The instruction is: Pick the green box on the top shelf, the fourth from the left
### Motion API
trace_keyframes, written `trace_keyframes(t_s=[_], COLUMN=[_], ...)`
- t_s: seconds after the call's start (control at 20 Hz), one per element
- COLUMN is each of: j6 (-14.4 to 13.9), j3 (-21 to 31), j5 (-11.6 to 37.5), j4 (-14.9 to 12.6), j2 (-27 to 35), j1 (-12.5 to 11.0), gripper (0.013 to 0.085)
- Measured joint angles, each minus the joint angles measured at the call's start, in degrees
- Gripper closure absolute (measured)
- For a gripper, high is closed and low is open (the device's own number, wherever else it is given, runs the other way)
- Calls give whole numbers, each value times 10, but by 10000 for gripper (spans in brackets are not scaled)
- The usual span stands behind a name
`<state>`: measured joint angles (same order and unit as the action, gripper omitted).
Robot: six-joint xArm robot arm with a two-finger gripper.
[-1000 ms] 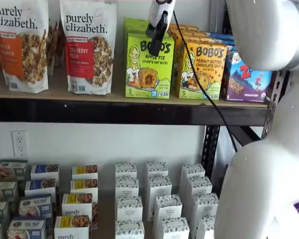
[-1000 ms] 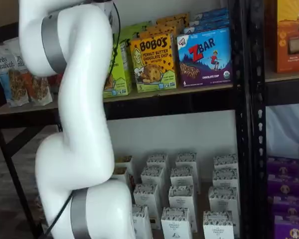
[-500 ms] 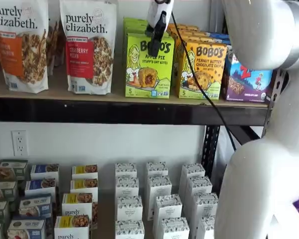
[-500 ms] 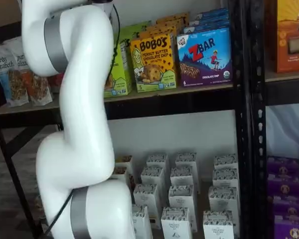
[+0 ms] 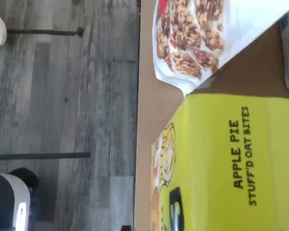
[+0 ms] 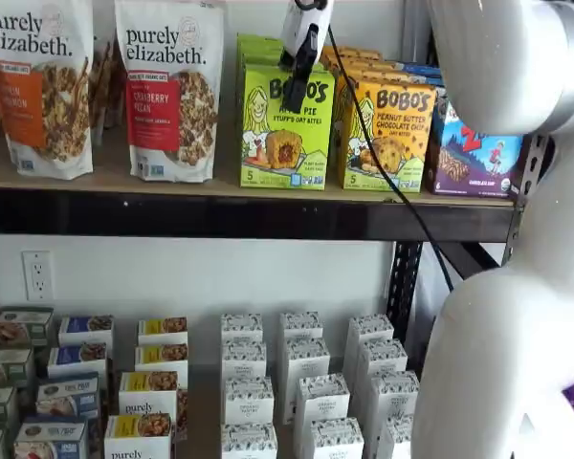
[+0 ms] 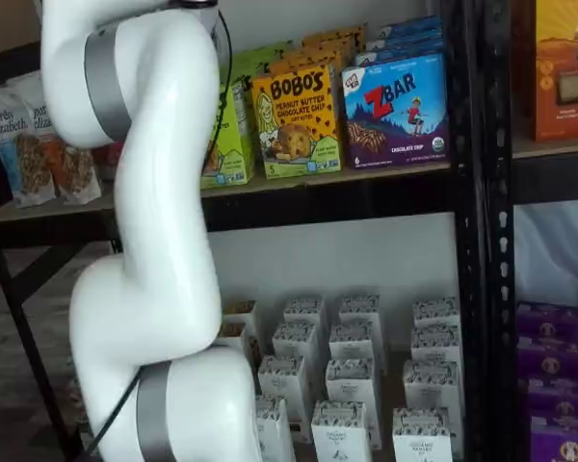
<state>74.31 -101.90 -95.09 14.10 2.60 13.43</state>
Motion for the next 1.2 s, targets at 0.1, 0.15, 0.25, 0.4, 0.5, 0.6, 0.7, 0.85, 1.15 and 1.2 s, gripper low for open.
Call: trace_keyframes(t_s=[0.1, 0.15, 0.25, 0.4, 0.5, 0.6, 0.7, 0.85, 1.15, 1.2], j6=[0, 0, 1, 1, 1, 1, 1, 1, 1, 1], j3=[0, 0, -1, -1, 0, 0, 1, 2, 2, 2], j5=[-1, -1, -2, -3, -2, -3, -3, -2, -3, -3], j4=[2, 2, 3, 2, 3, 5, 5, 1, 5, 5], j2=[0, 0, 0, -1, -2, -2, -3, -5, -6, -6], j1=[-1, -1, -1, -1, -2, -2, -2, -1, -2, -2], gripper=[290, 290, 370, 370, 410, 450, 530, 530, 650, 650])
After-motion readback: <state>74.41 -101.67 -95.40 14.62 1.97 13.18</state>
